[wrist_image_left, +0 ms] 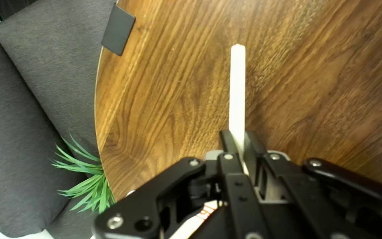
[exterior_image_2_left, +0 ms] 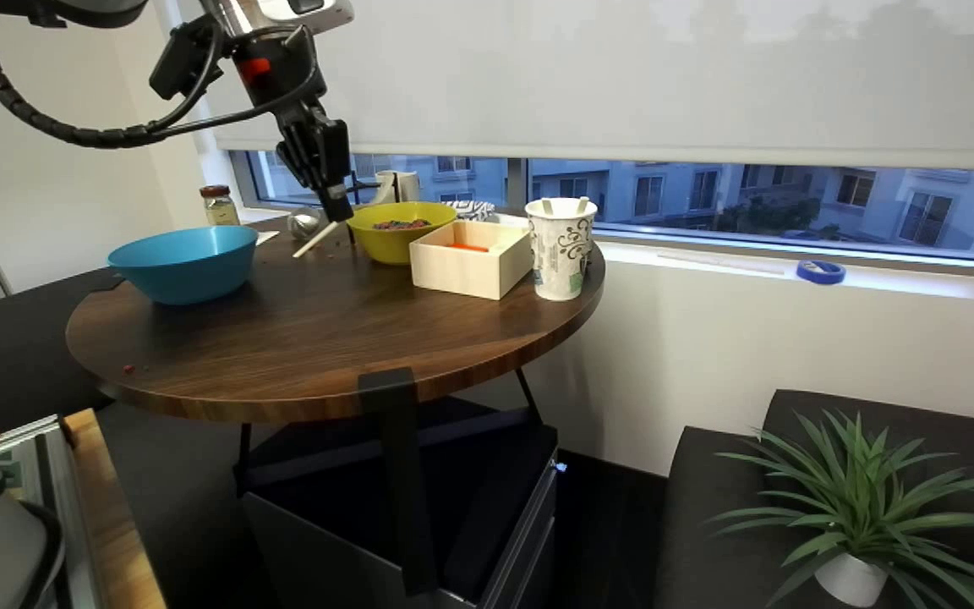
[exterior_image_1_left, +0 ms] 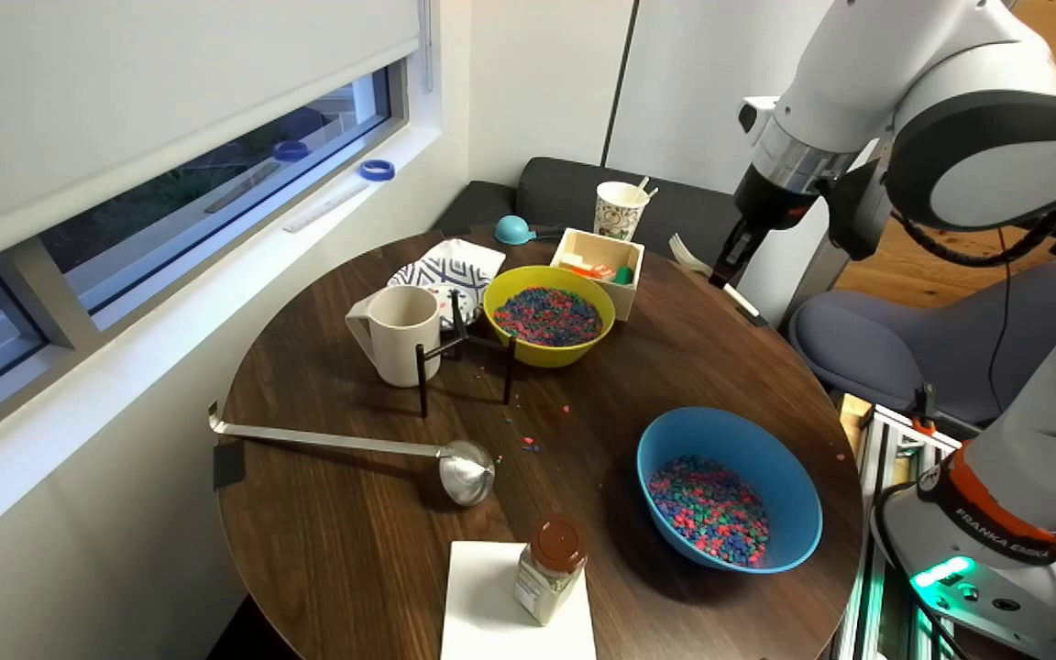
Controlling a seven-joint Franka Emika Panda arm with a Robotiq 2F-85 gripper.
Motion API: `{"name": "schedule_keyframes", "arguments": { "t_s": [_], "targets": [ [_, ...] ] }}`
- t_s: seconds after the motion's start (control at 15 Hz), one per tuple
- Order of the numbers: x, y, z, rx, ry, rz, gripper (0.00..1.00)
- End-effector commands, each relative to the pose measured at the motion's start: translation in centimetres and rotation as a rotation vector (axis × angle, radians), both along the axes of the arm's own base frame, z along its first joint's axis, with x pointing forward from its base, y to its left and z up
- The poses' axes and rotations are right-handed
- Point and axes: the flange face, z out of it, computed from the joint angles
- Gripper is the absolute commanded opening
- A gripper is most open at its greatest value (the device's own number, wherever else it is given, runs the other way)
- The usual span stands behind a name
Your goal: Pick up the white fork from the table and put it in the paper cup
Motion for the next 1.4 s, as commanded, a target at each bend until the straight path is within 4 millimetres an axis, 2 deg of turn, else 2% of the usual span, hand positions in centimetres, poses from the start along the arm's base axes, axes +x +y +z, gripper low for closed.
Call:
{"name": "schedule_keyframes", "arguments": {
  "t_s": [0.0, 0.2, 0.27, 0.33, 0.67, 0.87, 1.0, 1.33],
  "targets": [
    [0.0, -0.3, 0.3, 0.002, -0.005, -0.008, 0.13],
    [0.0, -0.4, 0.4, 0.003, -0.008, -0.013, 0.13],
    [0.0, -0.4, 0.4, 0.003, -0.008, -0.013, 0.03],
    [0.6, -0.9, 0.5, -0.016, -0.002, -0.028, 0.03],
    [5.6, -4.5, 2.5, -0.155, 0.126, -0.095, 0.03],
    [9.0, -5.5, 3.7, -0.203, 0.230, -0.101, 0.03],
    [11.7, -5.4, 3.8, -0.261, 0.275, -0.110, 0.03],
    [17.9, -6.4, 1.7, -0.418, 0.380, -0.120, 0.03]
  ]
}}
